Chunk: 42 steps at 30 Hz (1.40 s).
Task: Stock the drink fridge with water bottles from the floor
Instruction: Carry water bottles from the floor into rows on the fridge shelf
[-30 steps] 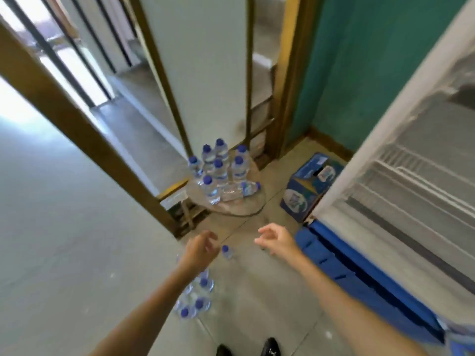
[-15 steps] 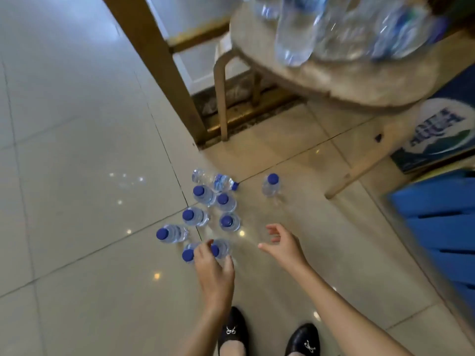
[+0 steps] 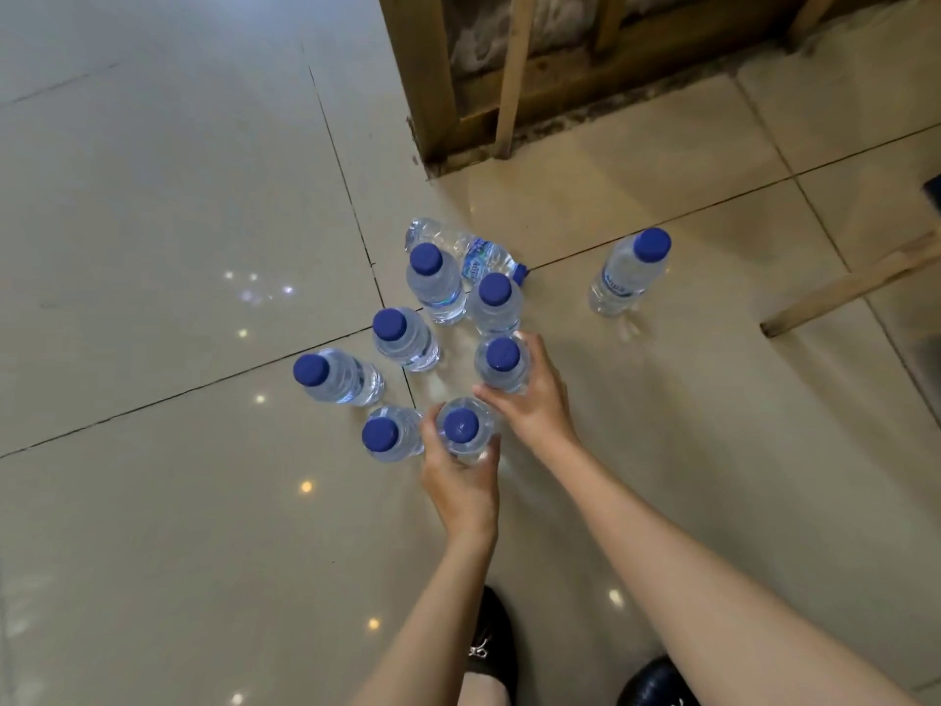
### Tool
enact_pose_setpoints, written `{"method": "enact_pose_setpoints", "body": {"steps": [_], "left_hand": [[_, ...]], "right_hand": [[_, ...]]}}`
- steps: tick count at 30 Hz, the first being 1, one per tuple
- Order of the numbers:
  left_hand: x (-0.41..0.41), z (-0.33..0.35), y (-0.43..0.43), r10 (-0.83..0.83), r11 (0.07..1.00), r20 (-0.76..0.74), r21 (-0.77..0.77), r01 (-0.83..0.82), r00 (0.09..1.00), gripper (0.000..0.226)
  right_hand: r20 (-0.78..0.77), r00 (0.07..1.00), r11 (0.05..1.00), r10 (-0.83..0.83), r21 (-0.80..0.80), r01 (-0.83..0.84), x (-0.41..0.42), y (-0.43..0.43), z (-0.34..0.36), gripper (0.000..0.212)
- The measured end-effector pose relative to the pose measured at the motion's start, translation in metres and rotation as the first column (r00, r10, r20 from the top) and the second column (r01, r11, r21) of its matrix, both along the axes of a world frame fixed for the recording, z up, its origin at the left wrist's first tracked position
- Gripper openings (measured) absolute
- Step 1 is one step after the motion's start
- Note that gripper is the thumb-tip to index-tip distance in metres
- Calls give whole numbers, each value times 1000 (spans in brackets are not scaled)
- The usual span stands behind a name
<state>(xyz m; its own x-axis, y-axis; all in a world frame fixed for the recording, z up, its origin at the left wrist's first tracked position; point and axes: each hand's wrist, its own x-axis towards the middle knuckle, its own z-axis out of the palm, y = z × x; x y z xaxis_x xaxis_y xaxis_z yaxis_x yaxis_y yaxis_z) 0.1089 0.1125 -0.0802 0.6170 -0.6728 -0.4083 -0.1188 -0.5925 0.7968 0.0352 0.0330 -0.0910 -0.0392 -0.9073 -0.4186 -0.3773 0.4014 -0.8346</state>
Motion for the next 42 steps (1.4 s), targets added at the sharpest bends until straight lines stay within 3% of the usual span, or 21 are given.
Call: {"method": "enact_pose_setpoints", "body": {"steps": [5,9,17,22,26,29,35,38,41,42], "left_hand": [[4,21,1,-108,994,-28,8,109,994,46],[-1,75,0,-207,978,-59,-2,208,976,43],[-40,295,-53,-548,822,-23,-200,533,836,42],[-73,457,-97,-713,654,8,-354,669,701,43],[-105,587,-125,-799,547,-50,-472,691,599,43],[-135,685,-139,-880,418,-53,-556,719,472,42],[-215,861,-150,-974,106,79,-665,739,211,40],[-263,933,-141,-980,-27,155,-718,696,122,45],[-315,992,-126,-976,-151,216,-752,642,24,45],[-333,1010,-120,-973,-189,232,-762,620,-11,44]], "right_hand": [[87,989,992,-117,47,113,-20,14,21,48],[82,984,985,-157,85,150,-52,19,76,49],[148,946,958,-287,47,283,-118,5,297,42],[207,907,921,-368,-53,386,-165,-5,466,41],[272,862,866,-427,-153,477,-204,-8,606,39],[297,842,815,-450,-249,523,-237,1,707,38],[297,822,701,-486,-429,570,-307,38,883,40],[293,811,636,-507,-508,581,-348,67,954,35],[302,780,534,-548,-591,605,-388,99,1016,53],[315,771,498,-554,-616,610,-402,111,1034,51]]}}
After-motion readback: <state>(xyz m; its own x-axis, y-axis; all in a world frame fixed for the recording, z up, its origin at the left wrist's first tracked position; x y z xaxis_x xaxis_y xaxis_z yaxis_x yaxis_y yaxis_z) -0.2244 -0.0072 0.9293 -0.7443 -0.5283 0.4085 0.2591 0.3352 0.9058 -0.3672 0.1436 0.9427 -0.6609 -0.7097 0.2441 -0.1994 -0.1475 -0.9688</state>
